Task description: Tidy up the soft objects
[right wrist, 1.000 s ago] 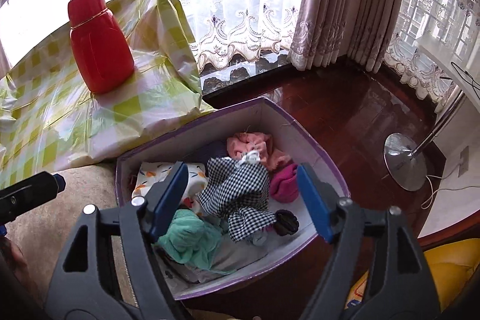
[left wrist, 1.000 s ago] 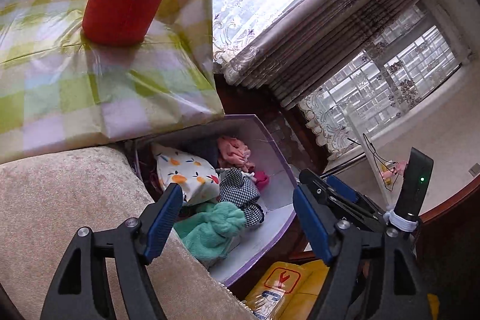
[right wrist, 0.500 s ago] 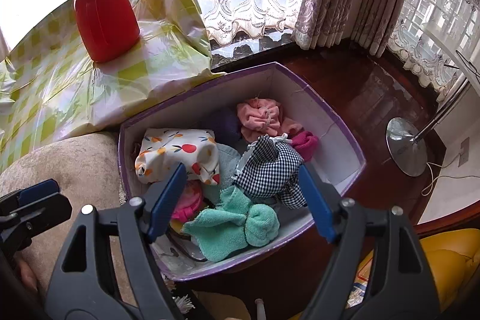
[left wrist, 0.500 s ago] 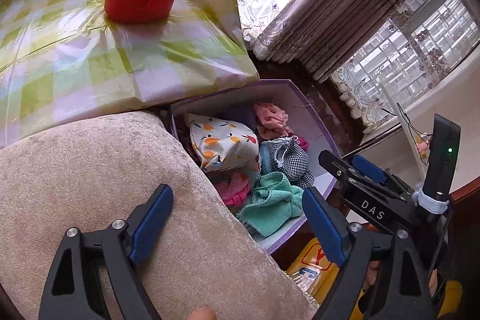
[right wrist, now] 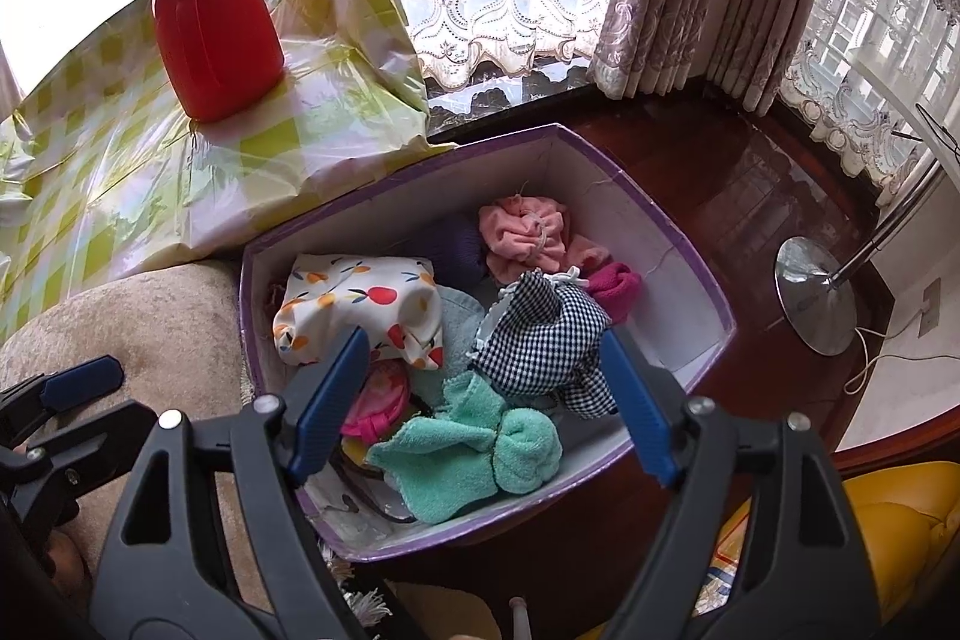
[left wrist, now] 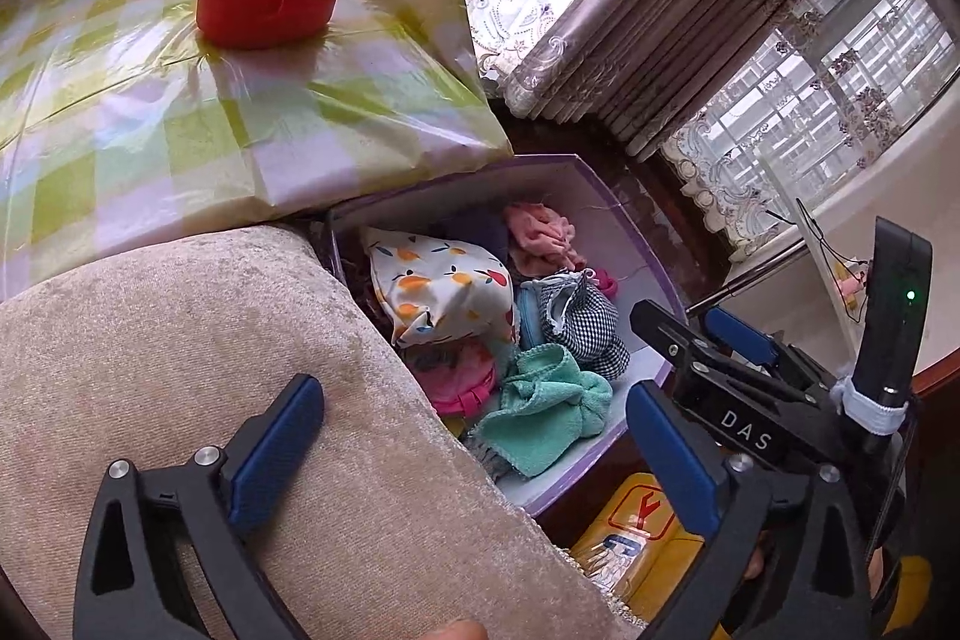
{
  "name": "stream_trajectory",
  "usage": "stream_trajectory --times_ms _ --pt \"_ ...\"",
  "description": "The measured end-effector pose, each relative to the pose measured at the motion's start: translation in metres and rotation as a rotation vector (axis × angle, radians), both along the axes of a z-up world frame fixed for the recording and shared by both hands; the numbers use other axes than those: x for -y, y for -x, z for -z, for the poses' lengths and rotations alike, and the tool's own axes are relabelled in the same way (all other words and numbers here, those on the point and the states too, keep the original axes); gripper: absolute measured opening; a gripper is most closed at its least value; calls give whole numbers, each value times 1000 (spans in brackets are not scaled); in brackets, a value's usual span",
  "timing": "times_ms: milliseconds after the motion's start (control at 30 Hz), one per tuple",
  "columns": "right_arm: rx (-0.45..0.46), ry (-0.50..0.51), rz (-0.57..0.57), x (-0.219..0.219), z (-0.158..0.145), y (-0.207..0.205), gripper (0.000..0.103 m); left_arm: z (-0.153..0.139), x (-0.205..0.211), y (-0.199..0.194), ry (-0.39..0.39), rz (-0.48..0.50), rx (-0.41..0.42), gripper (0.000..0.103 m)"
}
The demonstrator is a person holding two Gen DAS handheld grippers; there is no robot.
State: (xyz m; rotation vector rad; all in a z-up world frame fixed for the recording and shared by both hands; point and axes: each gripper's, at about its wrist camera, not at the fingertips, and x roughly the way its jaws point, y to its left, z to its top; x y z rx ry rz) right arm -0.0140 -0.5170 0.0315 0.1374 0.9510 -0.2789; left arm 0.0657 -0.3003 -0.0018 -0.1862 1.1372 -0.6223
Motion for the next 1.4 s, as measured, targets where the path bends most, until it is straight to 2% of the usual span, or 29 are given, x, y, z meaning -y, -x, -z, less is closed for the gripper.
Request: stream_trajectory --times_ms 1400 --pt "-36 -4 -10 0 10 -2 82 3 5 -2 -20 7 4 103"
